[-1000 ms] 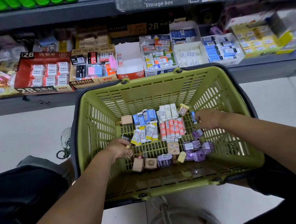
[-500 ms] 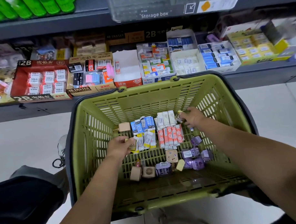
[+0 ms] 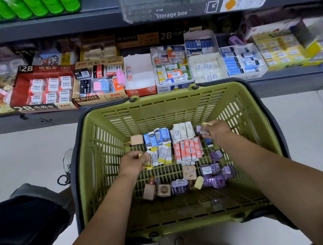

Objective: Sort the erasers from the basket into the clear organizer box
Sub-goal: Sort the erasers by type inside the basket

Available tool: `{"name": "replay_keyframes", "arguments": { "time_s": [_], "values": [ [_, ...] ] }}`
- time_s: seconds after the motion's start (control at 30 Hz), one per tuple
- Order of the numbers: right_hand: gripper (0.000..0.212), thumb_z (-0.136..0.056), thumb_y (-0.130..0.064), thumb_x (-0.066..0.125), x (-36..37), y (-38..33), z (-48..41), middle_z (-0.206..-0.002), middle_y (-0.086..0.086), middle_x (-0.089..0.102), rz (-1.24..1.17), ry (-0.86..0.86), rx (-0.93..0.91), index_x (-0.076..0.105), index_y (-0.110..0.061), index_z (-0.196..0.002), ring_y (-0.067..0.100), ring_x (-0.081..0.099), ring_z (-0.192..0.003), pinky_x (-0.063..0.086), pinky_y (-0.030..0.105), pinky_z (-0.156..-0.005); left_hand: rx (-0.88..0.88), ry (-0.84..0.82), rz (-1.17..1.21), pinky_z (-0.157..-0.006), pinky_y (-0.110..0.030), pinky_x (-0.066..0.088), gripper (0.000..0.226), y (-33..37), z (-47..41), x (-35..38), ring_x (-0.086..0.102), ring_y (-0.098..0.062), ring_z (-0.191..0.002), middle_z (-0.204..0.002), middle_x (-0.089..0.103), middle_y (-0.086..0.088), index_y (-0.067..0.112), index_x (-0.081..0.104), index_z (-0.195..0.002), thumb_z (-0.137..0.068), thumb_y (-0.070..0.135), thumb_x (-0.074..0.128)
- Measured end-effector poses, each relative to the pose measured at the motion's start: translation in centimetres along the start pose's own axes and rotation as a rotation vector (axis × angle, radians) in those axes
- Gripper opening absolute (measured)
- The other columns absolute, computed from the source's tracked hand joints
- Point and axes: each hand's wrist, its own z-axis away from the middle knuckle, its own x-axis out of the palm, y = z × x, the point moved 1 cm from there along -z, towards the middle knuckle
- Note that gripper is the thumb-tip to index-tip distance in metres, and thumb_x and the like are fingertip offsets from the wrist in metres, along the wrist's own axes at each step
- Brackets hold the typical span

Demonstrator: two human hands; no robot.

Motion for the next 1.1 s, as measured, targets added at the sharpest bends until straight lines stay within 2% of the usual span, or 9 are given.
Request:
{"name": "replay_keyframes", "arguments": {
  "time_s": [0.13, 0.3, 0.4, 0.47, 0.6, 0.7, 0.83, 0.97, 1.1],
  "values": [
    [0.011, -0.093, -0.015, 0.054, -0.5, 1.7, 0.0, -0.109, 0.010, 0.061, 0.316, 0.159, -0.155, 0.053, -0.020, -0.103, 0.027, 0.061, -0.097, 0.054, 0.029, -0.074, -0.014, 0.007, 0.014, -0.059, -0.019, 0.049, 0.019, 0.1, 0.1, -0.2, 0.063, -0.015, -0.075, -0.096, 0.063, 0.002, 0.018, 0.063, -0.099, -0.083, 0.016, 0.074],
    [0.015, -0.091, -0.021, 0.057, -1.2, 1.8, 1.2, -0.099, 0.015, 0.066, 0.300, 0.201, -0.177, 0.057, -0.016, -0.104, 0.034, 0.064, -0.091, 0.053, 0.041, -0.085, -0.036, -0.044, 0.030, -0.072, -0.025, 0.053, 0.020, 0.5, 0.5, -0.7, 0.064, -0.019, -0.083, -0.097, 0.061, 0.004, 0.019, 0.064, -0.100, -0.083, 0.015, 0.073],
    [0.016, -0.091, -0.022, 0.057, -1.5, 0.2, 3.3, -0.096, 0.014, 0.066, 0.315, 0.295, -0.304, 0.057, -0.012, -0.103, 0.027, 0.058, -0.082, 0.044, 0.027, -0.076, -0.103, -0.178, 0.169, -0.073, -0.028, 0.056, 0.011, 1.3, 1.1, -0.8, 0.066, -0.023, -0.096, -0.110, 0.065, -0.008, 0.018, 0.066, -0.098, -0.090, 0.011, 0.063],
    [0.012, -0.090, -0.022, 0.061, -0.6, -0.7, 5.6, -0.093, 0.006, 0.064, 0.263, 0.137, -0.372, 0.056, -0.015, -0.098, 0.020, 0.056, -0.076, 0.042, 0.024, -0.068, -0.173, -0.294, 0.338, -0.066, -0.030, 0.058, 0.017, 1.8, 1.7, -0.4, 0.066, -0.025, -0.095, -0.112, 0.065, -0.014, 0.013, 0.067, -0.105, -0.095, 0.010, 0.054],
    [0.025, -0.082, -0.011, 0.071, 3.3, 0.3, 11.2, -0.080, 0.010, 0.063, 0.189, -0.438, -0.412, 0.049, -0.015, -0.093, 0.018, 0.053, -0.058, 0.045, 0.025, -0.053, -0.255, -0.435, 0.490, -0.066, -0.035, 0.059, 0.030, 2.4, 3.0, 0.6, 0.064, -0.026, -0.095, -0.117, 0.063, -0.018, 0.007, 0.059, -0.119, -0.099, 0.026, 0.049],
    [0.021, -0.082, -0.009, 0.070, 5.3, 2.0, 13.4, -0.073, 0.009, 0.061, 0.264, -0.514, -0.509, 0.051, -0.018, -0.080, 0.020, 0.059, -0.062, 0.053, 0.034, -0.062, -0.269, -0.541, 0.489, -0.066, -0.032, 0.059, 0.046, 2.7, 3.7, 1.6, 0.065, -0.022, -0.088, -0.105, 0.066, -0.014, 0.007, 0.059, -0.116, -0.092, 0.046, 0.052],
    [0.024, -0.090, -0.017, 0.062, 4.1, 2.3, 10.8, -0.065, -0.003, 0.063, 0.308, -0.368, -0.544, 0.059, -0.024, -0.068, 0.017, 0.064, -0.065, 0.059, 0.035, -0.067, -0.265, -0.485, 0.372, -0.068, -0.025, 0.054, 0.039, 2.7, 4.1, 2.5, 0.060, -0.018, -0.082, -0.098, 0.065, -0.011, 0.006, 0.059, -0.121, -0.091, 0.033, 0.059],
    [0.006, -0.092, -0.015, 0.059, -0.1, 1.9, 4.0, -0.093, 0.006, 0.069, 0.389, -0.002, -0.406, 0.064, -0.014, -0.095, 0.028, 0.066, -0.093, 0.054, 0.039, -0.086, -0.298, -0.390, 0.371, -0.071, -0.027, 0.049, 0.033, 2.0, 3.8, 2.2, 0.055, -0.018, -0.080, -0.099, 0.061, -0.013, 0.004, 0.060, -0.117, -0.093, 0.026, 0.059],
    [0.041, -0.093, -0.021, 0.058, -1.0, 1.6, 0.8, -0.111, 0.012, 0.065, 0.611, -0.016, -0.355, 0.049, -0.010, -0.131, 0.028, 0.062, -0.099, 0.050, 0.035, -0.088, -0.315, -0.342, 0.396, -0.072, -0.029, 0.050, 0.026, 2.0, 3.4, 2.1, 0.057, -0.020, -0.084, -0.102, 0.062, -0.014, 0.005, 0.063, -0.106, -0.092, 0.026, 0.061]
  ]
}}
